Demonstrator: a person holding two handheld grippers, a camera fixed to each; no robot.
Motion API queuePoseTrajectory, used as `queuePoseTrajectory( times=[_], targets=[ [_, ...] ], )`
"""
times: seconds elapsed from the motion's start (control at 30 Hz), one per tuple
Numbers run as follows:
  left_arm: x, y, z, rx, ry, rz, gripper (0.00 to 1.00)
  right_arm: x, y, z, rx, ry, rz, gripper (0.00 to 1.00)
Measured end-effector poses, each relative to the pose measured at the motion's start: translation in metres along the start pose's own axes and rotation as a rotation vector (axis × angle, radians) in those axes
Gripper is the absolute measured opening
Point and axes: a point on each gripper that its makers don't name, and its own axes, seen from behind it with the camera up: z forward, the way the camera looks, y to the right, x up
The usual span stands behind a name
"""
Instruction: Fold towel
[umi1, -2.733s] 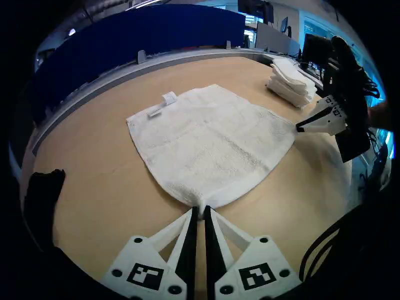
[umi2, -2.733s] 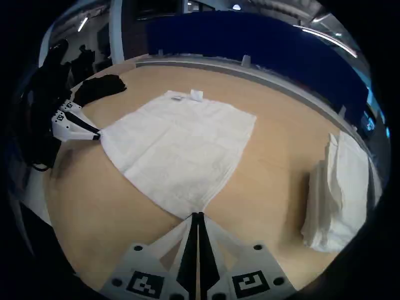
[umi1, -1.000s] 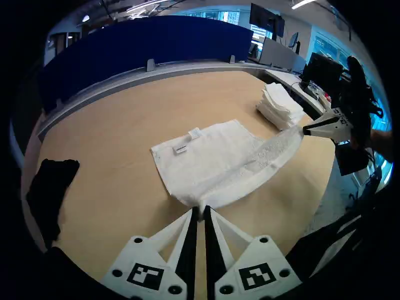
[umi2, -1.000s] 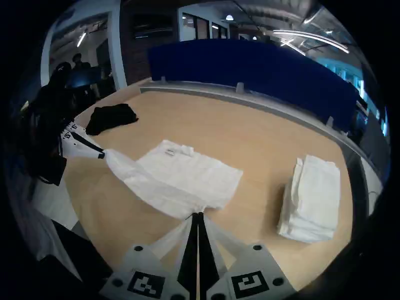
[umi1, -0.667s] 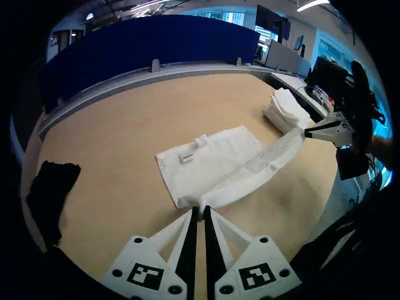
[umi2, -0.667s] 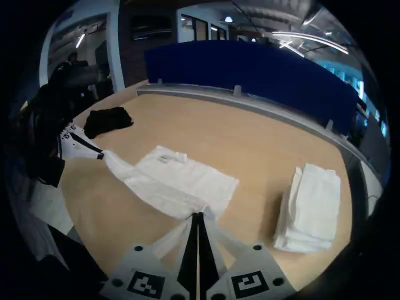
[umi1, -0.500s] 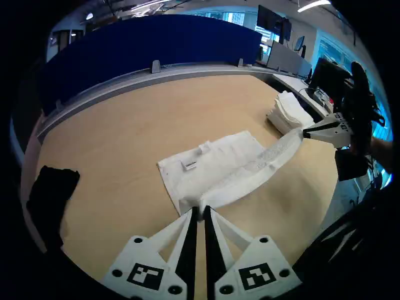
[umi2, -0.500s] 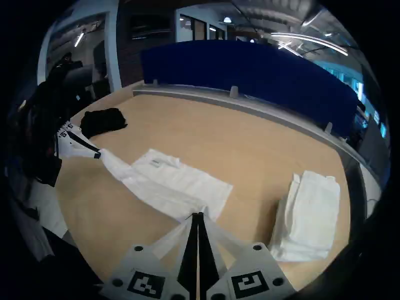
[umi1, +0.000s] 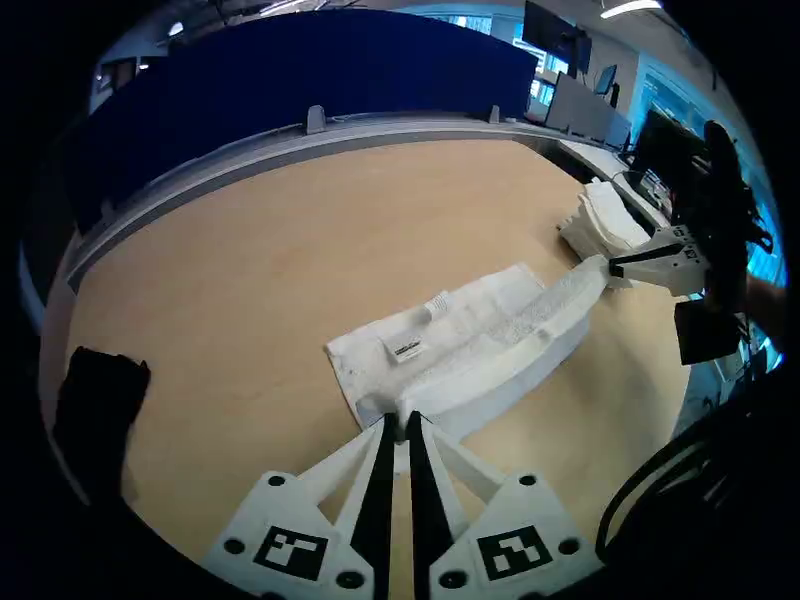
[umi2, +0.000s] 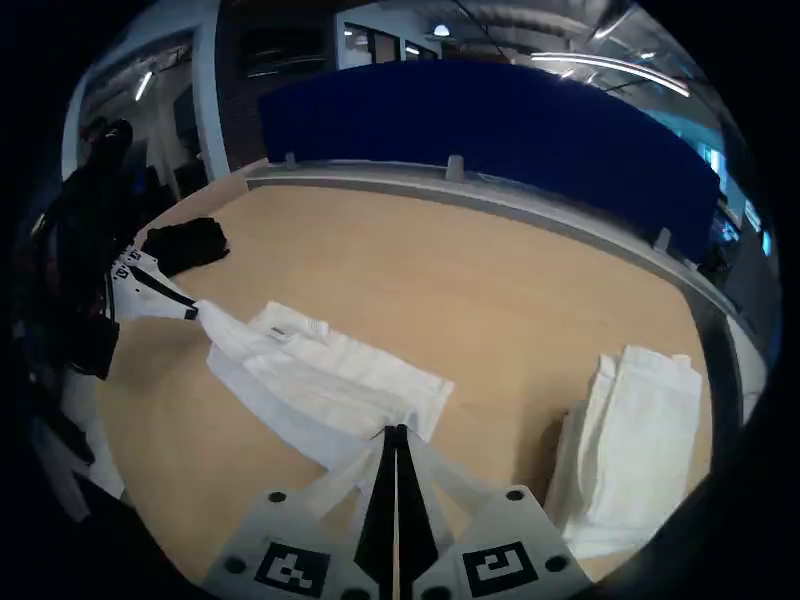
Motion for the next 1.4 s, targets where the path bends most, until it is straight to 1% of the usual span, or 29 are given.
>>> queuePoseTrajectory(
  times=[0.1,0.27,0.57,0.67,0.8,0.93,1.13,1.27,1.3,1.33,1.4],
  targets=[
    [-0.003,0.0,0.006,-0.001,-0.008,-0.003,0.1,-0.005,0.001,0.005,0.0,-0.013,-0.003,0.03],
    [-0.007,-0.004,0.021,0.005,-0.016,-0.015,0.1,-0.013,0.004,0.019,0.001,-0.033,-0.008,0.04],
    [-0.003,-0.02,0.051,0.035,0.0,-0.044,0.12,-0.017,0.016,0.048,-0.014,-0.044,0.019,0.04],
    [0.0,-0.025,0.058,0.048,0.001,-0.042,0.13,-0.017,0.018,0.055,-0.023,-0.045,0.032,0.04],
    [0.003,-0.031,0.063,0.068,0.007,-0.032,0.3,-0.016,0.019,0.058,-0.032,-0.036,0.048,0.04],
    [0.008,-0.035,0.065,0.078,0.018,-0.026,0.4,-0.015,0.02,0.061,-0.043,-0.034,0.053,0.1],
    [0.01,-0.04,0.063,0.092,0.027,-0.024,0.43,-0.015,0.022,0.065,-0.058,-0.037,0.044,0.15],
    [0.008,-0.04,0.06,0.091,0.025,-0.013,0.43,-0.015,0.023,0.068,-0.062,-0.041,0.035,0.16],
    [0.007,-0.039,0.059,0.086,0.024,-0.009,0.43,-0.014,0.023,0.068,-0.063,-0.041,0.034,0.17],
    [0.006,-0.038,0.058,0.082,0.023,-0.004,0.43,-0.014,0.023,0.069,-0.064,-0.041,0.034,0.2],
    [0.004,-0.036,0.055,0.073,0.021,0.006,0.47,-0.013,0.023,0.068,-0.066,-0.038,0.034,0.41]
  ],
)
